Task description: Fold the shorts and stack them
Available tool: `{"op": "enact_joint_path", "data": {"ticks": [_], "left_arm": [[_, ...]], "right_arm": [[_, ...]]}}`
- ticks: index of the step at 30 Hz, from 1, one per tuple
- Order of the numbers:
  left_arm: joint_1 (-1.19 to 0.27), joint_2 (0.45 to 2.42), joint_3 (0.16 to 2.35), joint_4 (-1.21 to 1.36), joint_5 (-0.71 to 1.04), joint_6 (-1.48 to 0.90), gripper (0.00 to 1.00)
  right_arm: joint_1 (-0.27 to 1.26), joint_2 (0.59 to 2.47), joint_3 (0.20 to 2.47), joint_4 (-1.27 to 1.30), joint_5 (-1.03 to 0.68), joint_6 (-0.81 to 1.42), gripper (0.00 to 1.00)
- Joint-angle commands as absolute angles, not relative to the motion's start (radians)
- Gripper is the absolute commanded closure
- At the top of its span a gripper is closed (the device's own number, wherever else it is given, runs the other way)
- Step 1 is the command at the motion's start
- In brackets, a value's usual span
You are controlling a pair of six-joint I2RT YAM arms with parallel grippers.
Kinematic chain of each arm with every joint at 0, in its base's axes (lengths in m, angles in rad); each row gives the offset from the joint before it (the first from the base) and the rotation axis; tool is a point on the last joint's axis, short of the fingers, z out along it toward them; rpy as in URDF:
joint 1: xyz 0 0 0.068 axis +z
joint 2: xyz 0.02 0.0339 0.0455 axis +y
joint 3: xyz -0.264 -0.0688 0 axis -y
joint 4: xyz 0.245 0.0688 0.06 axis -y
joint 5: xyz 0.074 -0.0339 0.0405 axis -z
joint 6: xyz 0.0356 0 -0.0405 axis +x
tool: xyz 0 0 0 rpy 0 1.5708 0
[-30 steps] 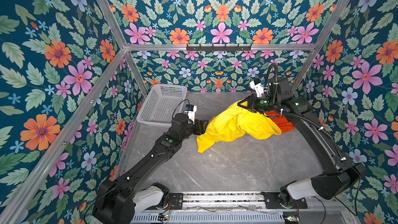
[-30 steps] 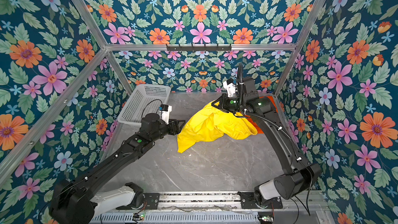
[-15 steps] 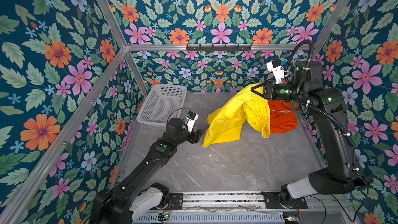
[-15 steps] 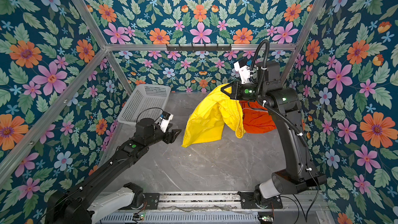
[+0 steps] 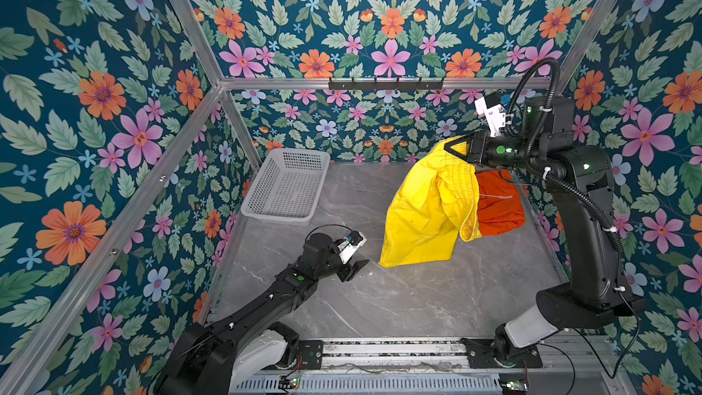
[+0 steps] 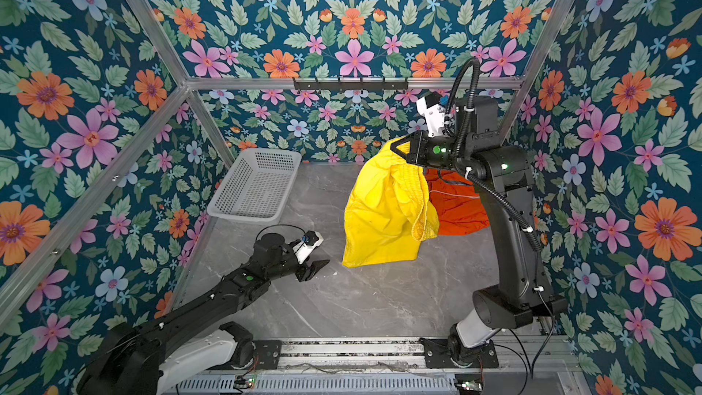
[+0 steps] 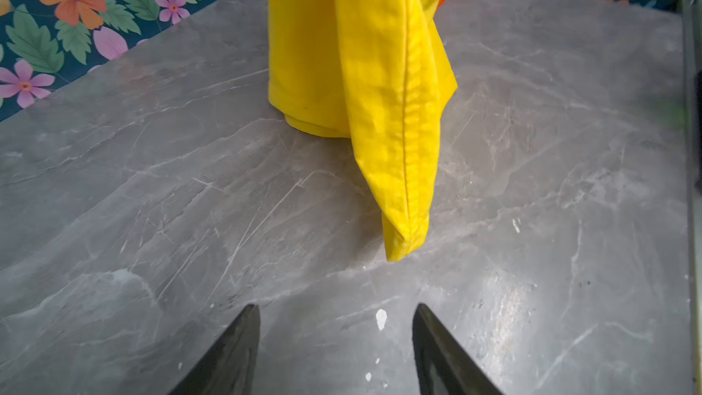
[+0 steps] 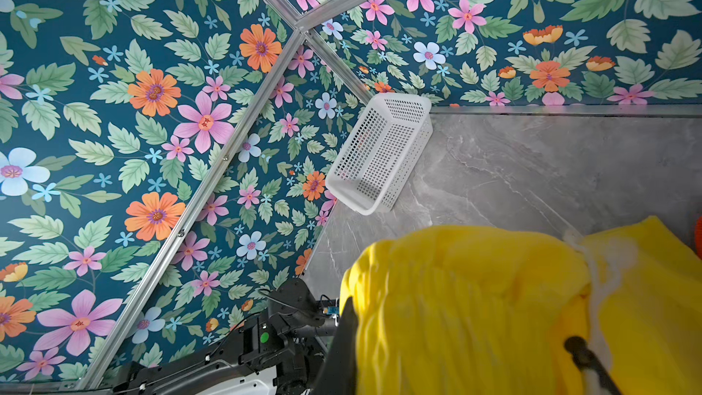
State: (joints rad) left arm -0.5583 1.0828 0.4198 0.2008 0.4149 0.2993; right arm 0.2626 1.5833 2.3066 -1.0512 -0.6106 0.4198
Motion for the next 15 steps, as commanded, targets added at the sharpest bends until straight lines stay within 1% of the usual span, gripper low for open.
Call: {"op": "enact_joint_path", "data": {"ticks": [1,4,8,13,15], "left_arm": [[-0.571,1.152,0.441,0.287,0.462,0.407,0.35],[-0.612,1.206,0.467,0.296,0.47,0.436,0.34],[-0.654,1.247,0.464,0.377,0.491,0.399,0.34],[-0.696,1.284,0.428,0.498,0.343,0.297,0.36],[-0.702,1.297,0.416,0.543,0.313,0.26,0.36]], "right_arm": [[0.263,1.585,2.317,-1.026,-0.628,0.428,1.0],[0.263,1.584,2.313,-1.019,-0.63,0.434,1.0],[0.262,1.588,2.31,-1.007,-0.641,0.442,1.0],[0.262,1.594,2.312,-0.999,-0.655,0.445,1.0],[0.263,1.594,2.312,-0.996,-0.657,0.446,1.0]]}}
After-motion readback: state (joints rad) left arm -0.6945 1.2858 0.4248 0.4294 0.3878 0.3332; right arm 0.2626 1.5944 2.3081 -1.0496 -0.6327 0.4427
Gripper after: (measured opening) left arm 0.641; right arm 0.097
